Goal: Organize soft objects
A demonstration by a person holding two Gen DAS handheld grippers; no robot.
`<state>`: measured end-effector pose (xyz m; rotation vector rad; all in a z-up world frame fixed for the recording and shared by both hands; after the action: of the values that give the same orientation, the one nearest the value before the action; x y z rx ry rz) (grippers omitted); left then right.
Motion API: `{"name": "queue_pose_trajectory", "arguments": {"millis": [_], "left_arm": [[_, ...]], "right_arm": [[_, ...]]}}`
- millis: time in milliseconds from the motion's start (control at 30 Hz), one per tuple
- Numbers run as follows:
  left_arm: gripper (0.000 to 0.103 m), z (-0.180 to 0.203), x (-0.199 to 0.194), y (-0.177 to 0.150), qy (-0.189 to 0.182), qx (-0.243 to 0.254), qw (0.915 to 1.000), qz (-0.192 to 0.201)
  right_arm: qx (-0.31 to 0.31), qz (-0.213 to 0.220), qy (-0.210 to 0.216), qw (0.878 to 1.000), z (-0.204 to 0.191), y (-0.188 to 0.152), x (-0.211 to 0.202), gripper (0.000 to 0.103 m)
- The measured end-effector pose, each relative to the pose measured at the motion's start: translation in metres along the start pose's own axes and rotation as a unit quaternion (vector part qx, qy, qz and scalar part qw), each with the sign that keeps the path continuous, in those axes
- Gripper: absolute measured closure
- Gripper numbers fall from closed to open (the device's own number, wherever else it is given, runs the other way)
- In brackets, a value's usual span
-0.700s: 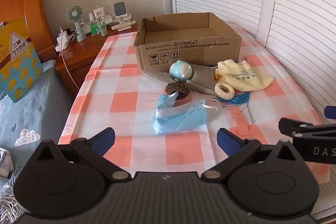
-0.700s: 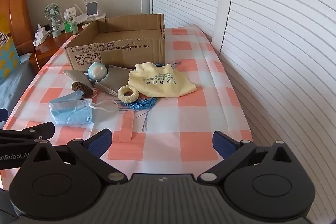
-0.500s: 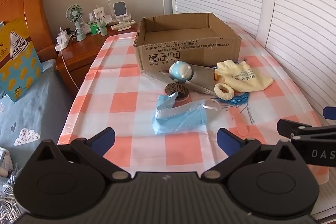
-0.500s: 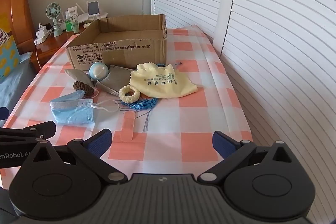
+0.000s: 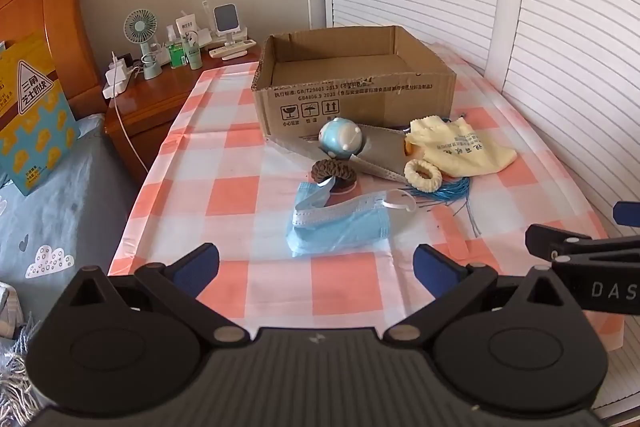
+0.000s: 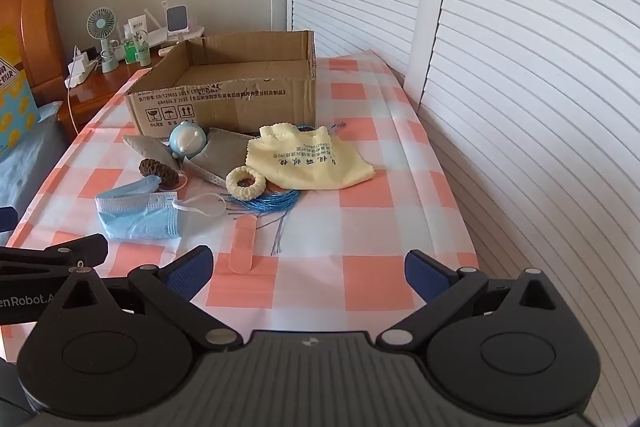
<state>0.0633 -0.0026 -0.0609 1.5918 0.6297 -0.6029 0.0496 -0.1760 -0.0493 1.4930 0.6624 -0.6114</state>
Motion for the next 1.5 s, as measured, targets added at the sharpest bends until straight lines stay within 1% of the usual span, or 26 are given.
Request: {"name": "queue_pose_trajectory", "arguments": {"millis": [1500], "left_arm": [[0.001, 0.0000, -0.0054, 0.0047, 0.001, 0.001, 1.0000, 0.003]], "right_arm": [[0.003, 0.010, -0.003, 1.000, 0.0021, 0.0024, -0.0053, 0.000]]}}
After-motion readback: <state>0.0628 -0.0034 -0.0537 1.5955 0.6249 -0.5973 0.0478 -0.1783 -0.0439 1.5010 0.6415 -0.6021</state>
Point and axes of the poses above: each gripper's, at about its wrist camera, not at the fingertips, and x roughly the way its jaws point, z to its right, y to its top, the point moved 9 cm from there along x, roughly the way its jaws point, and after that the axes turned 4 degrees about y, right-handed, at the moved point
